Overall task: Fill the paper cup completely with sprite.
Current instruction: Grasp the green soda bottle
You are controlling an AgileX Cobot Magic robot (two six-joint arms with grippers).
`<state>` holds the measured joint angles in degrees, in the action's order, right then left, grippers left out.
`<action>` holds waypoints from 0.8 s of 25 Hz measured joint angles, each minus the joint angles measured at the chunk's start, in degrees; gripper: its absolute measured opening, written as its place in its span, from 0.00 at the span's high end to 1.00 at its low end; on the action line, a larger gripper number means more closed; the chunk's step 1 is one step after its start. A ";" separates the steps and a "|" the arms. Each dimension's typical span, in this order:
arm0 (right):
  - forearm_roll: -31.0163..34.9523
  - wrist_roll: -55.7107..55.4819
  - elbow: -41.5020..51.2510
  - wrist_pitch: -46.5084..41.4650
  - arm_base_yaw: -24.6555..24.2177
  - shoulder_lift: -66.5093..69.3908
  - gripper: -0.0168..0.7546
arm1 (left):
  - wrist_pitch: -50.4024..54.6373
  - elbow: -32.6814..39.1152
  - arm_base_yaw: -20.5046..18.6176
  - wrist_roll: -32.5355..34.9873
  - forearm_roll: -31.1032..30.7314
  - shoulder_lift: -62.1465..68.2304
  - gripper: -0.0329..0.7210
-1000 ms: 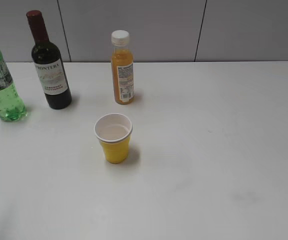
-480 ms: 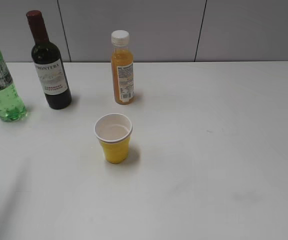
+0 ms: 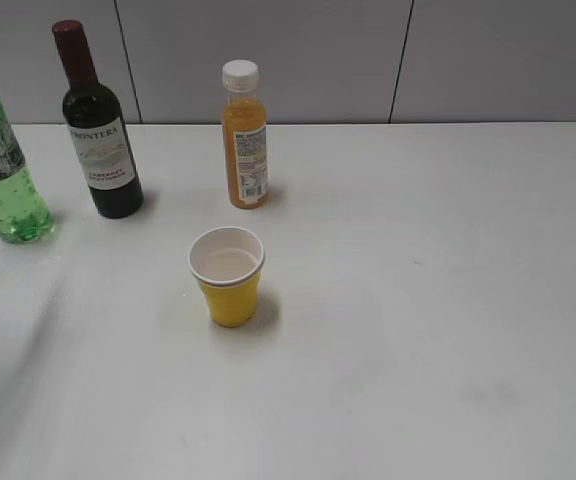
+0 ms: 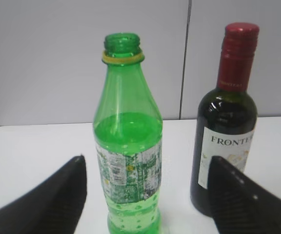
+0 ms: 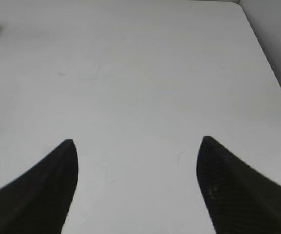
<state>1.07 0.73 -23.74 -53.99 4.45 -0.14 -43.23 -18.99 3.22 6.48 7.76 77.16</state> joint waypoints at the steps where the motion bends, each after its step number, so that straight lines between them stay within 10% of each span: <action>1: 0.00 0.00 0.00 0.00 0.00 0.00 0.22 | -1.96 0.00 0.00 -0.06 -0.14 1.49 0.18; 20: 0.00 -0.07 0.00 0.00 0.00 0.00 0.22 | -14.50 -6.72 -1.50 -5.72 -3.26 21.10 0.16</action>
<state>1.07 0.66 -23.74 -53.99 4.45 -0.14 -57.74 -25.70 1.72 0.75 4.50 98.26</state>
